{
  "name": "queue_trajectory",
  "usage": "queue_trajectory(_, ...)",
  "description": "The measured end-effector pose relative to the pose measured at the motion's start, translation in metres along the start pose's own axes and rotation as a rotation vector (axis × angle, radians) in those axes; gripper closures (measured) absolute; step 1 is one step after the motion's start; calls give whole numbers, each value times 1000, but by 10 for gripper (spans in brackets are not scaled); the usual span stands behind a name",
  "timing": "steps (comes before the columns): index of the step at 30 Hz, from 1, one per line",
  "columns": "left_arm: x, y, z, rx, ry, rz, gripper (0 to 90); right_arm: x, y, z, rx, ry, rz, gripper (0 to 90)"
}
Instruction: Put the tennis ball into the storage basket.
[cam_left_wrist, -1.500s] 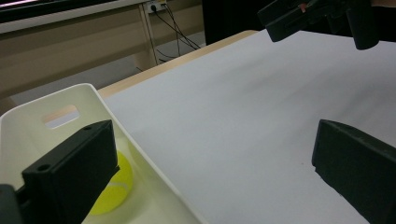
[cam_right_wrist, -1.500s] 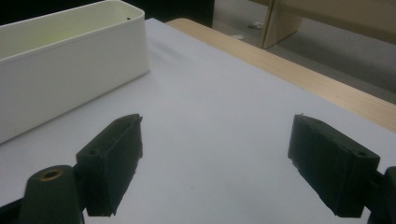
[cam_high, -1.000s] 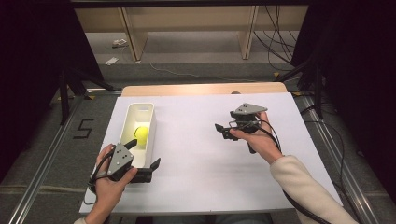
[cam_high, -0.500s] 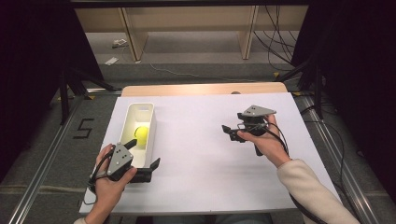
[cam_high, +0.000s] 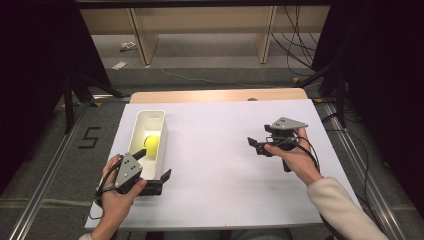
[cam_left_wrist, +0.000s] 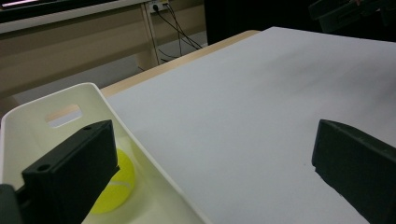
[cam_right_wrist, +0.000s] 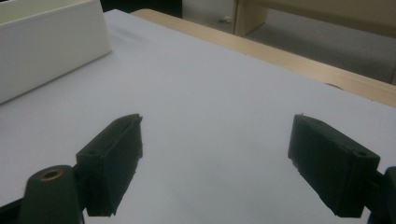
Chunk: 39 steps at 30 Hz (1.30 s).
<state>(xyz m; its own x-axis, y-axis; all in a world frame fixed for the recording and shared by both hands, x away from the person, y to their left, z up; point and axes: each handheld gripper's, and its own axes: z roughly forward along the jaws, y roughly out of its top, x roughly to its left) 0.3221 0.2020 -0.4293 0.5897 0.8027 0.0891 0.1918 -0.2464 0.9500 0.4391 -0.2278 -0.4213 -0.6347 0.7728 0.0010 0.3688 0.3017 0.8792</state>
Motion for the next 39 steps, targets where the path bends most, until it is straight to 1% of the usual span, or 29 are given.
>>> queue_trajectory(10,0,0,0,0,2,-3,0,-3,-7,-12,-7,-13,3,182)
queue_trajectory(30,0,0,0,1,3,-4,0,-8,-28,-35,16,-30,19,179)
queue_trajectory(39,0,0,0,0,-1,-1,0,-8,-39,-41,18,-29,28,178)
